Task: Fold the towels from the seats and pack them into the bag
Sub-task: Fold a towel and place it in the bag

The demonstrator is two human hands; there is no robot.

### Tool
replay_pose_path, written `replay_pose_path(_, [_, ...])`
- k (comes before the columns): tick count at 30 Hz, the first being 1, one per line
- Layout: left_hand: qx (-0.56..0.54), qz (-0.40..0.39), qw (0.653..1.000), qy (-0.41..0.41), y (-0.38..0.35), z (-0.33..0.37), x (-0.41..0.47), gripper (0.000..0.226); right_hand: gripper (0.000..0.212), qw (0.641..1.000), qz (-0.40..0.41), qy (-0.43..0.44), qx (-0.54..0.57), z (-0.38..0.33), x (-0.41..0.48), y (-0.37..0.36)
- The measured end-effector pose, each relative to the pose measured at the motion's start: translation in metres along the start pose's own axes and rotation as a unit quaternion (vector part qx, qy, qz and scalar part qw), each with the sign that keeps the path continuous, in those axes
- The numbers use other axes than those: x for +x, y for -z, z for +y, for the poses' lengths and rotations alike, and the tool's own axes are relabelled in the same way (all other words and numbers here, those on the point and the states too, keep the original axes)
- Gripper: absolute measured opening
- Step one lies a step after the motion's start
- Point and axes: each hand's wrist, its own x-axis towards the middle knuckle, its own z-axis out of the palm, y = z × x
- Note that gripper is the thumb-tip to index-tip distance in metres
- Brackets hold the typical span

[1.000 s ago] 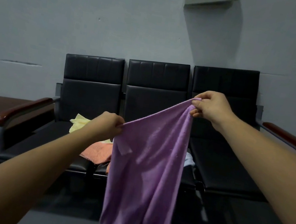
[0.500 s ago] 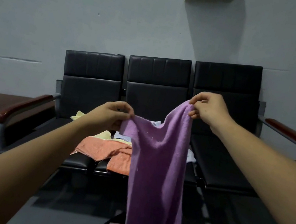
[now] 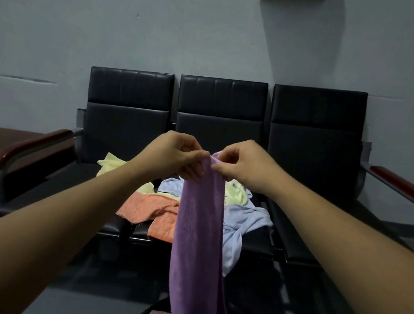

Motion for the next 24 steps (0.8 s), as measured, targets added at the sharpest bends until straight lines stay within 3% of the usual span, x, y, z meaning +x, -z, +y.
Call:
replay_pose_path(3, [-0.002, -0.054, 0.998, 0.026, 0.002, -0.004, 0.000, 0.025, 0.013, 0.999, 0.022, -0.006, 0.033, 0.005, 0.001, -0.002])
replay_pose_path(6, [0.072, -0.256, 0.957, 0.119, 0.009, -0.015, 0.000, 0.018, 0.010, 0.995, 0.053, -0.028, 0.078, 0.009, 0.001, 0.004])
replay_pose_path(8, [0.116, -0.308, 0.936, 0.124, 0.010, -0.026, -0.001, 0.014, 0.011, 0.991, 0.066, -0.035, 0.108, 0.013, 0.000, 0.009])
replay_pose_path(13, [0.157, -0.201, 0.963, 0.082, 0.013, -0.041, 0.001, 0.027, 0.012, 0.978, 0.120, -0.080, 0.151, 0.032, -0.001, 0.018])
replay_pose_path(17, [0.025, 0.064, 0.997, 0.025, 0.011, -0.042, 0.008, 0.017, 0.010, 0.972, 0.175, -0.131, 0.086, 0.043, -0.001, 0.023])
replay_pose_path(19, [-0.031, 0.120, 0.992, 0.001, 0.010, -0.030, 0.017, 0.009, 0.010, 0.967, 0.211, -0.113, 0.084, 0.038, 0.003, 0.027])
replay_pose_path(22, [-0.121, 0.124, 0.982, -0.072, 0.017, 0.004, 0.029, 0.008, 0.011, 0.923, 0.283, -0.051, 0.254, 0.015, 0.012, 0.050])
replay_pose_path(24, [-0.214, 0.108, 0.966, -0.099, 0.027, 0.020, 0.032, 0.025, 0.015, 0.847, 0.269, -0.010, 0.458, 0.003, 0.013, 0.069])
